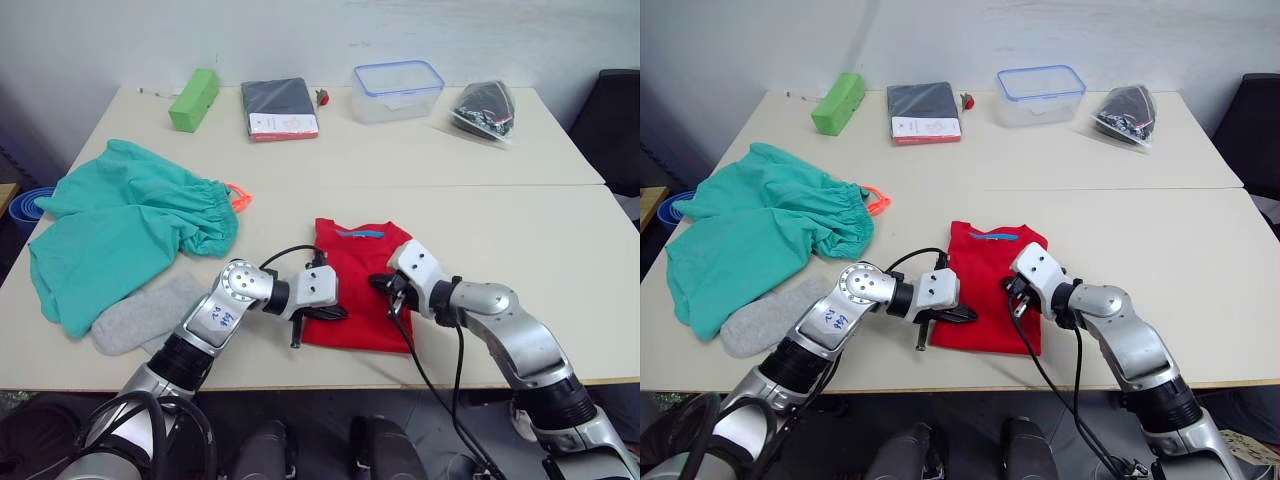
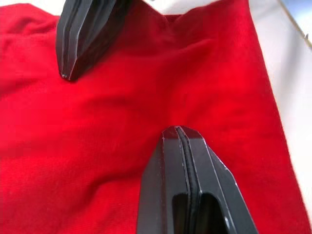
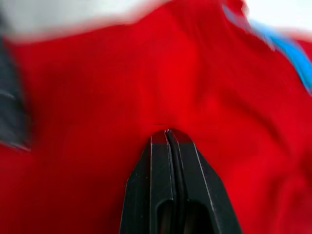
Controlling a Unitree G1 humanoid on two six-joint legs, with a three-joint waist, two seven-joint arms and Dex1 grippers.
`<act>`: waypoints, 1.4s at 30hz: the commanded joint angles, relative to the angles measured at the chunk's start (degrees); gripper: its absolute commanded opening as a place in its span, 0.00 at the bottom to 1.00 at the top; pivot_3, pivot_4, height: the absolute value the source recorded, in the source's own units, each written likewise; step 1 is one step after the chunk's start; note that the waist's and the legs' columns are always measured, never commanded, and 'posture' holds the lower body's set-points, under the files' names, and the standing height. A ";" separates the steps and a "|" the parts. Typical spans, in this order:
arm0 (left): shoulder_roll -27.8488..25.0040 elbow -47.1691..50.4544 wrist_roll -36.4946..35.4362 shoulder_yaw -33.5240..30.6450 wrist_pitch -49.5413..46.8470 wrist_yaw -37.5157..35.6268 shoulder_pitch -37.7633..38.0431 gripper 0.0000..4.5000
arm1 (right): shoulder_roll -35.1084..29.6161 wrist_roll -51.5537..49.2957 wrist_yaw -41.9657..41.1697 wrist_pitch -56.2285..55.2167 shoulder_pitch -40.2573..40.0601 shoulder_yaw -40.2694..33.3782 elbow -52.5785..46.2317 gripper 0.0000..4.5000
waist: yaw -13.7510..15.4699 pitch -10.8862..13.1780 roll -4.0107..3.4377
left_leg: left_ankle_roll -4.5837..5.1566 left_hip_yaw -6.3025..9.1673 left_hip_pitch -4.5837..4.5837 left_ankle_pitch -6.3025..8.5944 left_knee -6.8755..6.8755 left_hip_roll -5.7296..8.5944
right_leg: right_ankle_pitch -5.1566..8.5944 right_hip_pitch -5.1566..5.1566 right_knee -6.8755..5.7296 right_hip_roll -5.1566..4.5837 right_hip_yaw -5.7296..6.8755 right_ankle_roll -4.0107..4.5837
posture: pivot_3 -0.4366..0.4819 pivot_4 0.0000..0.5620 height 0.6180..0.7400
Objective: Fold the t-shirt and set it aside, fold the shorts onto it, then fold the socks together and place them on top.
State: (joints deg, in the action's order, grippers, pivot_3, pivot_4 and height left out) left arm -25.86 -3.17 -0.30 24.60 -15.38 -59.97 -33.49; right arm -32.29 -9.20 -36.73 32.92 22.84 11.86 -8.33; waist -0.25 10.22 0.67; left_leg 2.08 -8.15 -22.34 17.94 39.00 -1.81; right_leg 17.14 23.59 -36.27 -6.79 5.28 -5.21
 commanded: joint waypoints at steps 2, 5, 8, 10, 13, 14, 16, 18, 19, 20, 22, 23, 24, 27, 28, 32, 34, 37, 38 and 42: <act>-1.21 -0.94 1.39 -0.36 -0.76 0.79 0.98 0.00 | -1.47 4.51 4.36 -4.35 4.32 -4.17 12.63 0.01 | 0.03 0.00 0.00 | 0.01 0.01 0.03 -0.01 0.01 0.00 | 0.00 -0.04 -0.01 0.00 0.01 0.00 | 0.48 0.27 1.00; -1.61 0.30 0.76 -0.99 -1.36 0.75 1.86 0.00 | -0.69 2.87 5.56 -5.90 7.81 -8.23 18.52 0.01 | 0.06 0.00 0.00 | 0.02 0.01 0.04 -0.01 0.01 0.00 | 0.00 -0.05 -0.02 0.00 0.00 0.00 | 0.48 0.27 1.00; -1.24 1.39 -0.46 -2.26 -2.94 1.22 2.34 0.00 | 2.79 -5.71 3.96 -0.52 10.56 -15.18 16.85 0.01 | -0.06 0.00 0.00 | 0.01 0.01 0.02 -0.02 -0.01 -0.02 | 0.00 -0.03 -0.03 0.01 -0.01 0.00 | 0.48 0.27 1.00; -1.00 2.29 -1.55 -3.29 -4.47 1.43 2.47 0.00 | 3.15 -9.18 2.14 2.09 11.09 -17.04 12.44 0.01 | -0.41 0.01 -0.02 | 0.00 -0.02 0.02 -0.03 -0.02 -0.07 | 0.00 -0.01 -0.05 0.06 -0.05 0.00 | 0.48 0.27 1.00; -0.71 3.47 -2.77 -4.56 -6.11 1.87 2.64 0.00 | 2.46 -11.85 -0.60 3.90 9.91 -16.51 5.19 0.01 | -0.58 0.01 -0.05 | -0.01 -0.01 0.02 -0.03 -0.02 -0.09 | 0.00 0.01 -0.09 0.08 -0.06 0.00 | 0.48 0.27 1.00; -0.55 3.91 -3.17 -4.95 -6.66 2.09 2.76 0.00 | 2.97 -13.96 -1.55 5.84 9.11 -15.72 1.37 0.01 | -0.59 0.01 -0.05 | -0.01 0.00 0.02 -0.03 -0.03 -0.09 | 0.00 0.01 -0.08 0.08 -0.06 0.01 | 0.48 0.27 1.00; -0.43 4.51 -3.73 -5.28 -7.42 2.39 2.94 0.00 | 3.48 -16.30 -2.64 8.49 7.86 -14.21 -3.62 0.01 | -0.59 0.01 -0.04 | 0.00 0.01 0.01 -0.02 -0.05 -0.09 | 0.00 0.01 -0.05 0.07 -0.06 0.01 | 0.48 0.27 1.00; -0.38 4.83 -3.84 -5.18 -7.77 2.69 3.01 0.00 | 1.99 -14.20 -3.89 8.32 5.30 -9.58 -7.12 0.01 | -0.59 0.01 -0.05 | -0.01 0.04 0.00 -0.01 -0.07 -0.08 | 0.00 0.01 -0.01 0.06 -0.05 0.01 | 0.48 0.27 1.00; -0.26 4.97 -3.88 -5.19 -7.88 2.94 3.03 0.00 | 0.88 -11.04 -3.66 6.83 2.97 -6.25 -8.12 0.01 | -0.49 0.01 -0.05 | 0.00 0.05 0.01 0.00 -0.09 -0.08 | 0.00 0.00 0.02 0.06 -0.05 0.01 | 0.48 0.27 1.00; -0.17 5.04 -3.92 -5.18 -7.96 3.13 3.01 0.00 | 0.10 -8.86 -3.33 5.72 1.39 -4.08 -8.64 0.01 | -0.33 0.01 -0.04 | 0.00 0.05 0.00 0.00 -0.11 -0.07 | 0.00 0.00 0.06 0.05 -0.03 0.01 | 0.48 0.27 1.00; 0.47 4.96 -4.71 -5.79 -9.04 3.75 2.57 0.00 | -1.15 -4.99 -1.28 4.84 -2.64 -1.01 -9.08 0.01 | 0.07 0.01 -0.04 | 0.03 0.06 -0.05 0.02 -0.11 -0.04 | 0.00 -0.01 0.16 0.03 -0.01 0.01 | 0.48 0.27 1.00; 0.73 4.79 -5.04 -6.08 -9.48 4.02 2.32 0.00 | -1.72 -3.79 -0.93 4.31 -3.93 -0.28 -9.34 0.01 | 0.14 0.01 -0.04 | 0.05 0.06 -0.07 0.04 -0.10 -0.02 | 0.00 0.00 0.17 0.02 -0.01 0.00 | 0.48 0.27 1.00; 1.12 4.20 -5.46 -6.64 -10.34 4.51 1.91 0.00 | -3.10 -1.60 -1.05 2.41 -5.49 0.96 -9.60 0.01 | 0.10 0.01 -0.05 | 0.08 0.05 -0.12 0.04 -0.09 0.03 | 0.00 0.03 0.18 -0.01 -0.01 -0.01 | 0.48 0.27 1.00; 1.65 3.10 -6.14 -7.59 -12.05 5.15 1.29 0.00 | -5.17 1.54 -1.42 -0.99 -7.72 2.36 -9.74 0.01 | 0.07 -0.01 -0.02 | 0.13 -0.01 -0.07 0.06 -0.03 0.01 | -0.04 -0.04 0.26 0.00 -0.01 -0.08 | 0.48 0.27 1.00; 1.63 2.61 -6.30 -7.78 -12.37 5.13 1.19 0.00 | -6.04 2.68 -1.46 -2.45 -8.67 2.57 -9.54 0.01 | 0.09 -0.01 -0.02 | 0.13 0.00 -0.05 0.06 -0.04 0.01 | -0.05 -0.06 0.28 0.00 0.00 -0.09 | 0.48 0.27 1.00; 2.62 1.60 -7.63 -8.84 -12.04 5.04 0.09 0.00 | -6.54 3.65 -1.64 -5.57 -10.83 1.74 -9.82 0.01 | 0.29 -0.01 -0.01 | 0.11 0.05 -0.05 0.06 -0.04 0.01 | -0.05 -0.09 0.28 0.00 0.04 -0.09 | 0.48 0.27 1.00; 4.50 -0.47 -8.71 -10.21 -11.82 5.93 -2.36 0.00 | -5.66 2.96 -1.54 -5.29 -10.94 1.04 -10.18 0.01 | 0.36 0.00 0.01 | 0.12 0.06 -0.05 0.06 -0.02 0.02 | -0.05 -0.11 0.28 -0.01 0.03 -0.09 | 0.48 0.27 1.00; 7.99 -9.91 -7.81 -12.08 -9.60 9.35 -8.83 0.00 | -5.09 3.29 -1.61 -5.60 -10.66 0.95 -10.02 0.01 | 0.39 0.00 0.02 | 0.12 0.07 -0.07 0.06 0.01 0.01 | -0.06 -0.12 0.29 -0.01 0.06 -0.10 | 0.48 0.27 1.00; 9.28 -14.07 -7.70 -12.92 -9.12 10.62 -11.39 0.00 | -4.90 3.28 -1.62 -5.53 -10.53 0.91 -9.95 0.01 | 0.41 0.00 0.02 | 0.13 0.07 -0.07 0.06 0.01 0.01 | -0.06 -0.12 0.30 0.00 0.07 -0.11 | 0.48 0.27 1.00; 12.61 -34.90 -4.68 -13.96 -5.74 15.13 -21.41 0.00 | -4.67 3.41 -1.88 -5.51 -9.92 0.86 -9.56 0.01 | 0.20 0.00 0.03 | 0.13 0.04 -0.06 0.06 -0.01 0.01 | -0.07 -0.12 0.30 0.09 0.49 -0.13 | 0.48 0.27 1.00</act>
State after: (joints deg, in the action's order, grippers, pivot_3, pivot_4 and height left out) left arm -13.72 -31.41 -6.55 11.06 -23.24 -46.73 -53.33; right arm -36.98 -6.48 -38.36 26.74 13.10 13.11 -18.24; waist -0.05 10.22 0.70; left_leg 2.22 -8.12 -22.41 18.00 38.97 -1.80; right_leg 17.06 23.49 -35.95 -6.68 5.83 -5.35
